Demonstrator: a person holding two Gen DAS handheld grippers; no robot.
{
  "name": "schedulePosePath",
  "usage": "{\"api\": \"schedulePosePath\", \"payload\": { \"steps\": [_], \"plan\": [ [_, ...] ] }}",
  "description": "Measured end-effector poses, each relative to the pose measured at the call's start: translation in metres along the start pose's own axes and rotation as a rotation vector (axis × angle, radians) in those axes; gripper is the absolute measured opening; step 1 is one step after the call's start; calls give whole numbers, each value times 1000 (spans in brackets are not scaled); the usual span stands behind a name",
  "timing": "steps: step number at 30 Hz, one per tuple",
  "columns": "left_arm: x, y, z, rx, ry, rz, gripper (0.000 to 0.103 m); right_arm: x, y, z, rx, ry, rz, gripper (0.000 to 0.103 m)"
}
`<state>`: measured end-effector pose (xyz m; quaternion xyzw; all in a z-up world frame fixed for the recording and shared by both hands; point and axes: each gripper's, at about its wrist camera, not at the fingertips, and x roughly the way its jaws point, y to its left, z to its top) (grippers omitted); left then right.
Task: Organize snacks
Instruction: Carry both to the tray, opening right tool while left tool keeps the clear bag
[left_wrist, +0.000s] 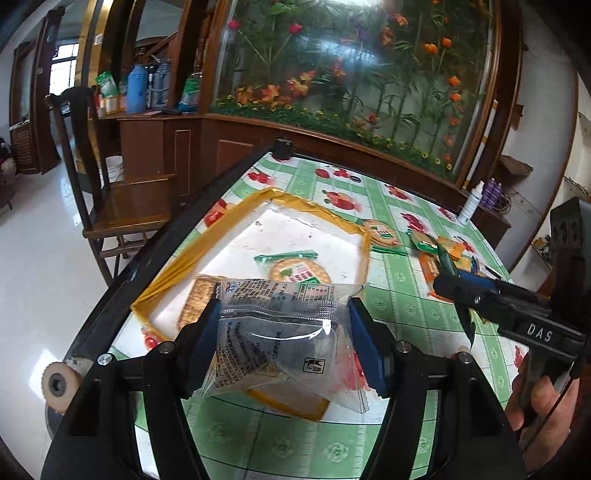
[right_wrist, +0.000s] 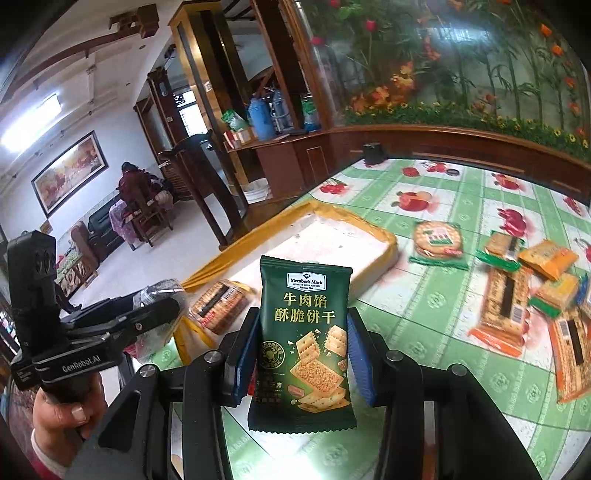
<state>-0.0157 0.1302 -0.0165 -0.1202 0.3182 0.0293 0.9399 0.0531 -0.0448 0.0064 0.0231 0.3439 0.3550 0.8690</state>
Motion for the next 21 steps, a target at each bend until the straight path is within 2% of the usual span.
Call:
{"api": "schedulePosePath", "payload": {
  "steps": [5,10,21],
  "plan": [
    [3,11,0,-21,6,18,66,16,13,14,-24,-2,30,45],
    [14,15,4,-21,12,26,66,52,24,30,-36,22,53,45],
    [48,-6,5,30,40,41,66,114,11,36,13,57,42,45]
  ]
}}
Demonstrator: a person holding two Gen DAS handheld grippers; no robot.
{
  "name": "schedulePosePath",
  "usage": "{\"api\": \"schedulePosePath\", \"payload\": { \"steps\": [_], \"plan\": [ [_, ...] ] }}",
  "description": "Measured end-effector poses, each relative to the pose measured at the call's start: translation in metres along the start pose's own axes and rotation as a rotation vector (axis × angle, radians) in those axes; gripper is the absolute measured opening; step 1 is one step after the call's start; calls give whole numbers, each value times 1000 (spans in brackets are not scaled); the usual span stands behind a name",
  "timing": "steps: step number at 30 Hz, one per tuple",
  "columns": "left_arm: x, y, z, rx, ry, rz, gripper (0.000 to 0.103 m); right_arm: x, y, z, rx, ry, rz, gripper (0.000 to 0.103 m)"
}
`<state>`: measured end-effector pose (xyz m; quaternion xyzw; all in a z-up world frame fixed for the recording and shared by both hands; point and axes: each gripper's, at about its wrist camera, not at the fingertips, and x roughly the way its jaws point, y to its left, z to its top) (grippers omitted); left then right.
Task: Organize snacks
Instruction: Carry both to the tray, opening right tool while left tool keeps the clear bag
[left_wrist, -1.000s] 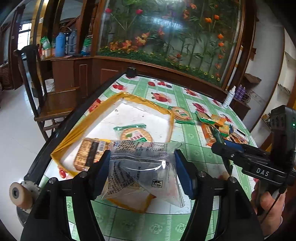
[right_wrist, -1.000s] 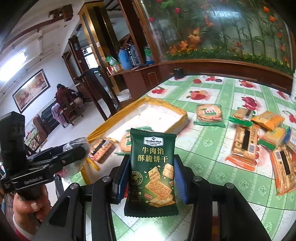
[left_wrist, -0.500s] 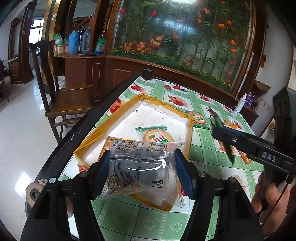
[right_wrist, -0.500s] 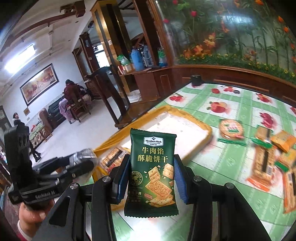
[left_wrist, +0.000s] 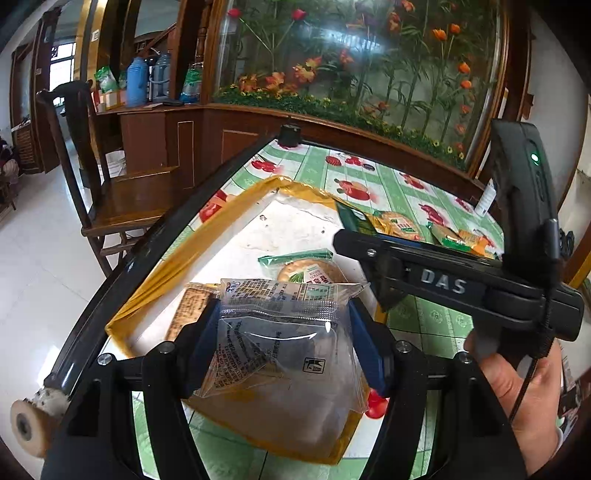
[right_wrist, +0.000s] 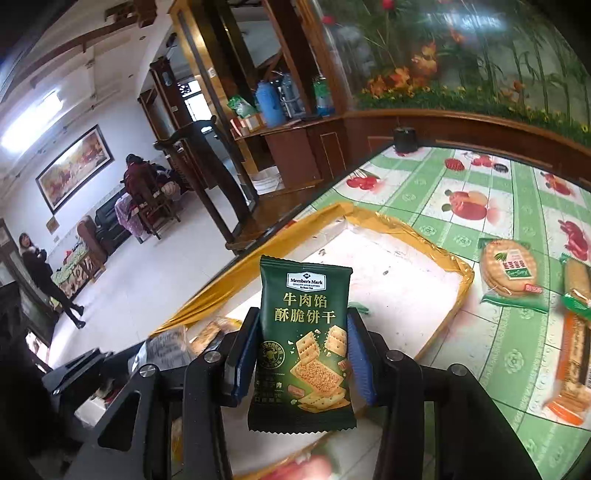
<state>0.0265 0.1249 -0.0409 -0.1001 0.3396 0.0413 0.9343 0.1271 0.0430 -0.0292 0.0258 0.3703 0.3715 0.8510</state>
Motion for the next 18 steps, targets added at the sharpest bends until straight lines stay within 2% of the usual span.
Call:
{"api": "schedulePosePath", "payload": {
  "steps": [14,18],
  "plan": [
    [33,-15,-3,51,54,25,66,34,-16,4,9,35,-30,46],
    [35,-15,-6,65,65,54,71,37,-16,2,9,38,-33,49]
  ]
}}
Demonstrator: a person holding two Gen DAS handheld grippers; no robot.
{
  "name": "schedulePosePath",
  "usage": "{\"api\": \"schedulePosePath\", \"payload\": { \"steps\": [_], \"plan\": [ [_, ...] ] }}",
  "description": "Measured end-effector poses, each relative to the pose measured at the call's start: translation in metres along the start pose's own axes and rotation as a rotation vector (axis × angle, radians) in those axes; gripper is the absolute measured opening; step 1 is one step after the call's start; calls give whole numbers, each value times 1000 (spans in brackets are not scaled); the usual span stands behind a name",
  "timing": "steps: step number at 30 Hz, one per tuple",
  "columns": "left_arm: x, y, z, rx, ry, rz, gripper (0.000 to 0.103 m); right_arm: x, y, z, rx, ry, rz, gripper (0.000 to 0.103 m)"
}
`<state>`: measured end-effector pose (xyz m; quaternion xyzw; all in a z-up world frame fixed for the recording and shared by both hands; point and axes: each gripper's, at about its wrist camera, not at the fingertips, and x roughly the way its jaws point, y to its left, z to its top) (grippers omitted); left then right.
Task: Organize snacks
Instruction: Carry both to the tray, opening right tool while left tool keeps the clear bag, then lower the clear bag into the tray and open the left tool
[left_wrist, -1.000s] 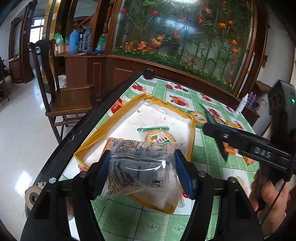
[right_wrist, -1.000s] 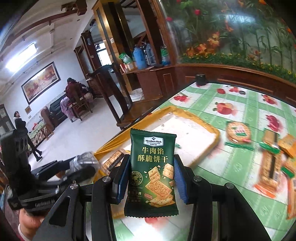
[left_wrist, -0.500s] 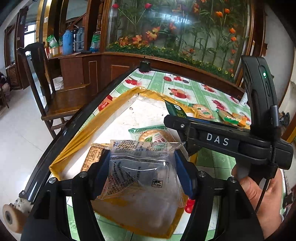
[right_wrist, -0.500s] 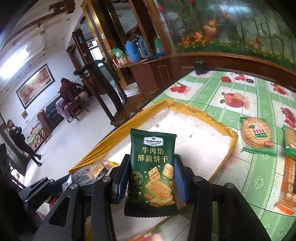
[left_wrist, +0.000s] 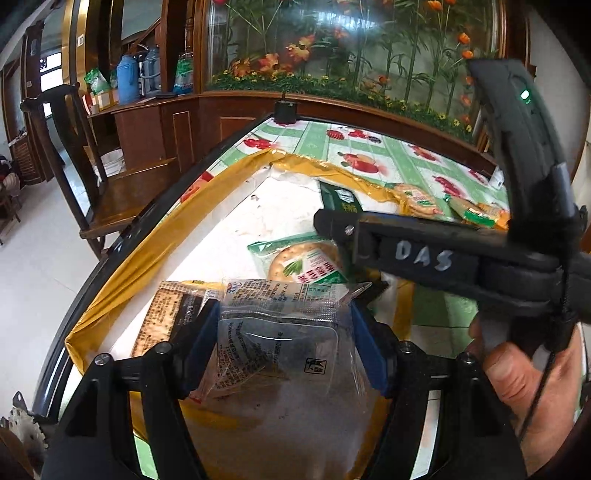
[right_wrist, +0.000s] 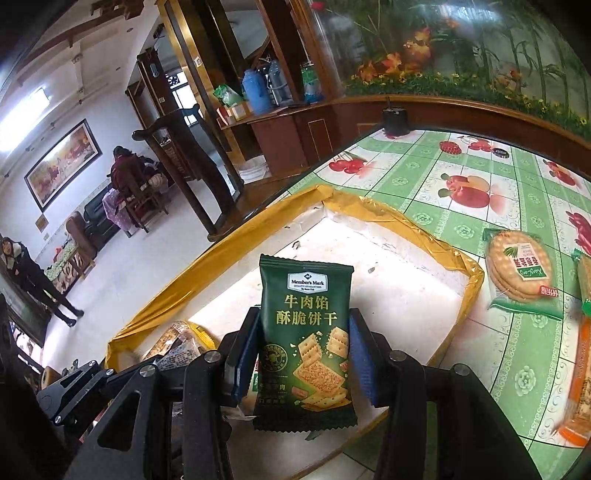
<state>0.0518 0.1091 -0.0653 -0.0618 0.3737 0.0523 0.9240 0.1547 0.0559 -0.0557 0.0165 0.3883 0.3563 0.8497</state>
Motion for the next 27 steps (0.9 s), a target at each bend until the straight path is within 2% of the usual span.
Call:
{"api": "schedulePosePath", "payload": {
  "steps": [2,5,7,13,17,24,27],
  "plan": [
    [-1,-1,-1,11,6,16,72,-3,-1,1,5,-11,17,50],
    [-5,-2,-4,19,10,40,74,-13,0,2,2,-46,10,69],
    [-12,0,-5,10,-3,32,83,-20,-1,4,9,-66,19,70],
    [-42,10,-1,-37,-83,-17,83,-52,3,6,8,-125,9,71],
    [-63,21,6,-87,-124,-62,83,-76,7,1,-3,-153,-16,80],
    [-105,22,12,-135,-228,-130,83,-125,10,-11,-10,-210,-58,82],
    [-124,19,14,-129,-273,-145,83,-156,16,-22,-33,-263,-93,89]
  ]
}}
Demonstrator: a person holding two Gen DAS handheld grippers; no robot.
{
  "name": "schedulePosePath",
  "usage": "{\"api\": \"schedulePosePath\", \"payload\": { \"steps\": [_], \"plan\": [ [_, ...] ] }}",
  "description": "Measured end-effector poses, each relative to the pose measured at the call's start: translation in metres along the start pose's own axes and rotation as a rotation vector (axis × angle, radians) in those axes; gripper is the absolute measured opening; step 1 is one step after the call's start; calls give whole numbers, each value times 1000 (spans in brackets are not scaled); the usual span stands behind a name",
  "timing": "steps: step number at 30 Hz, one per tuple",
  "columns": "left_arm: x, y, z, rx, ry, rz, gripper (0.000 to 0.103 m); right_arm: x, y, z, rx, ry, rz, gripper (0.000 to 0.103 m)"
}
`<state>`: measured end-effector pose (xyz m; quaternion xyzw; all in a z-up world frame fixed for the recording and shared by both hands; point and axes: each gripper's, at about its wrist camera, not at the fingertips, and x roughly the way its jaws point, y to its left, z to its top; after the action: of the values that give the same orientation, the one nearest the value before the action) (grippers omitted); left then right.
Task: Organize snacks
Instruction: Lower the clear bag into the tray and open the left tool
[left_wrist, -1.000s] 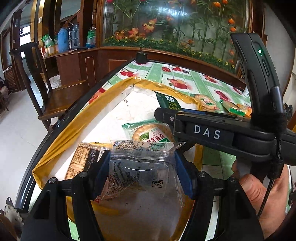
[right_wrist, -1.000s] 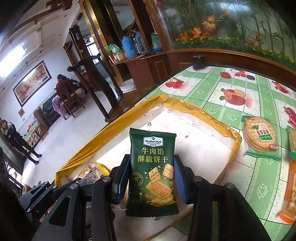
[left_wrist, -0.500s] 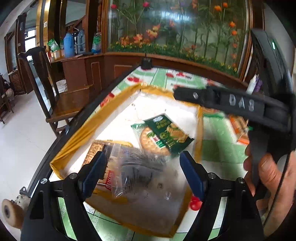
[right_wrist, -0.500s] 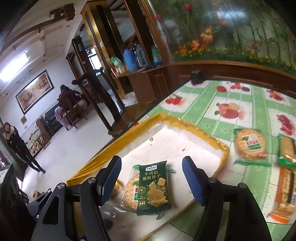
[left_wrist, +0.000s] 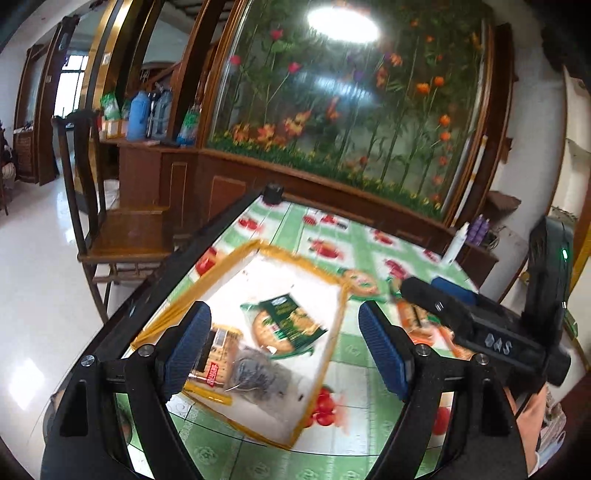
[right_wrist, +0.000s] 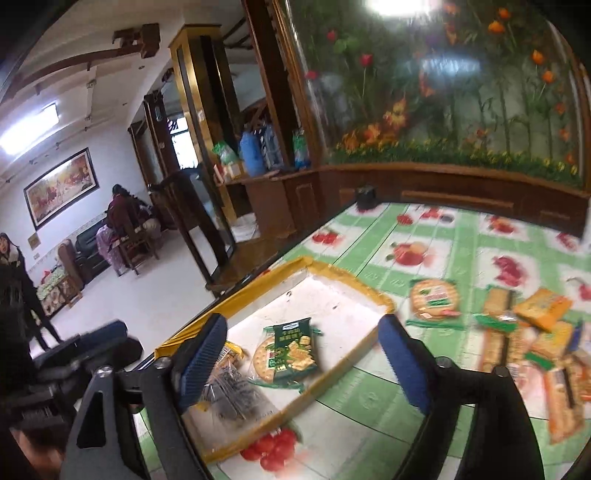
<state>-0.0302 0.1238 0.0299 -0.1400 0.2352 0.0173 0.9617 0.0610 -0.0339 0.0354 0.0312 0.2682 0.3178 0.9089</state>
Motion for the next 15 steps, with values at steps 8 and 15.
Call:
{"api": "schedulePosePath", "payload": {
  "steps": [8,15],
  "plan": [
    [-16,1,2,-5,-28,-22,86,-62,7,-7,-25,-87,-53,98],
    [-43,3,2,-18,-88,-29,86,-72,11,-10,-8,-96,-34,98]
  ]
}}
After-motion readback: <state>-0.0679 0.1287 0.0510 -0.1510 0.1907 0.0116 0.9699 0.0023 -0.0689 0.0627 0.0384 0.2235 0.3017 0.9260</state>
